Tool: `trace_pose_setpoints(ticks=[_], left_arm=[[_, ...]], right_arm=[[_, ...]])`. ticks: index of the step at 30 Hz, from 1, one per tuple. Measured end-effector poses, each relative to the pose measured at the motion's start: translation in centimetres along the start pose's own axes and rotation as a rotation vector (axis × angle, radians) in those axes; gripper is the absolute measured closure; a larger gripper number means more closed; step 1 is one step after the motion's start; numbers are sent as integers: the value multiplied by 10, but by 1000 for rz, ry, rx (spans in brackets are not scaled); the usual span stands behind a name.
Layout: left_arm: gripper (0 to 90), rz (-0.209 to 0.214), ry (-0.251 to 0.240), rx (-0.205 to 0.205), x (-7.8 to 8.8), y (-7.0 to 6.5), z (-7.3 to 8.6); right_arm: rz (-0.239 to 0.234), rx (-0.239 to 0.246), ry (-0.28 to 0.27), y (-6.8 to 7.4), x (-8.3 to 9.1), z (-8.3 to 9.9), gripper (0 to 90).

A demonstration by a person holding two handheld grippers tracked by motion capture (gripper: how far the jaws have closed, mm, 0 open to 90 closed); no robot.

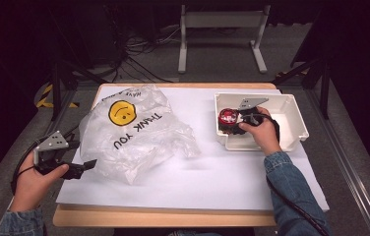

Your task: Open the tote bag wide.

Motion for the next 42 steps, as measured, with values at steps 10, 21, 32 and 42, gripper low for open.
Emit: trace_pose_setpoints(ticks=[10,21,32,42], left_arm=[[101,6,3,-3,-2,0,-2],[101,47,3,-29,-14,-7,-15],[100,47,6,-47,-13,-11,-17],[98,65,13,-51,-12,-15,-16]], right_arm=[[-7,-22,-5,1,3,-3,193],[48,-70,-45,6,45,-30,97],[42,24,-95,31,97,-67,97],[-29,72,-109,64,127,-78,97]])
Point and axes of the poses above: each handheld gripper's, and its own axes: x roughly backward along the jaws, z roughly out of its underside, y roughly to its left, the point moved 3 cm from there along -x, roughly forward along the jaws, and after that the axes turned 14 degrees about x, right-handed, at the moved point
